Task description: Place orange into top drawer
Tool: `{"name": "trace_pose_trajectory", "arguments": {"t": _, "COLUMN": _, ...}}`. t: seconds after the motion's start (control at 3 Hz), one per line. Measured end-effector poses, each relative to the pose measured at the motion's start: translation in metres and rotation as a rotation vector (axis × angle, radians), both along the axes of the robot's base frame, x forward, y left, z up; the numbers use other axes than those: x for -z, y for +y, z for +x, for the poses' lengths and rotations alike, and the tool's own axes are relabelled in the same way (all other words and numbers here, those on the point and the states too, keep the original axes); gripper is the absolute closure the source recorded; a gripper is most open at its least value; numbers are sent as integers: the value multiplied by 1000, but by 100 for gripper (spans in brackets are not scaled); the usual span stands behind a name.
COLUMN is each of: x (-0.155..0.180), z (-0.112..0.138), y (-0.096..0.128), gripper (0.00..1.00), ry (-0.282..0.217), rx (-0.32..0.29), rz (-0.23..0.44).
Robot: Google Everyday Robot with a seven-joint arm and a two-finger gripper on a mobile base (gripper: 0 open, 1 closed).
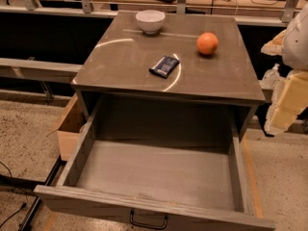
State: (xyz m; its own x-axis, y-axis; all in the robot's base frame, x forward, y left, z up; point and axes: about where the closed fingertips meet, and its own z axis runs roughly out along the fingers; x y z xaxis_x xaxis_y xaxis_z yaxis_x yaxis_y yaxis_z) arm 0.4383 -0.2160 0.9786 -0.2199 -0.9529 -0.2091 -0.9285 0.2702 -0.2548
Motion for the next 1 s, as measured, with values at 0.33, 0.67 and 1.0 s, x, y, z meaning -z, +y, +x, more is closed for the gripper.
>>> {"name": "trace_pose_trajectory", "arguments": {"t": 0.33, "x": 0, "z": 0, "y": 0, "gripper": 0, "ry": 0, "rx": 0, "rz": 0}}
{"name": "trace_pose_trajectory", "arguments": {"t": 0.67, "x": -4, "z": 18, "y": 1, "gripper": 0, "ry": -51, "rx": 62, "rz": 59}}
{"name": "trace_pose_trajectory", "arguments": {"t": 1.0, "x": 5, "z": 51, "y": -16, "gripper": 0, "ry": -124, "rx": 211, "rz": 216}}
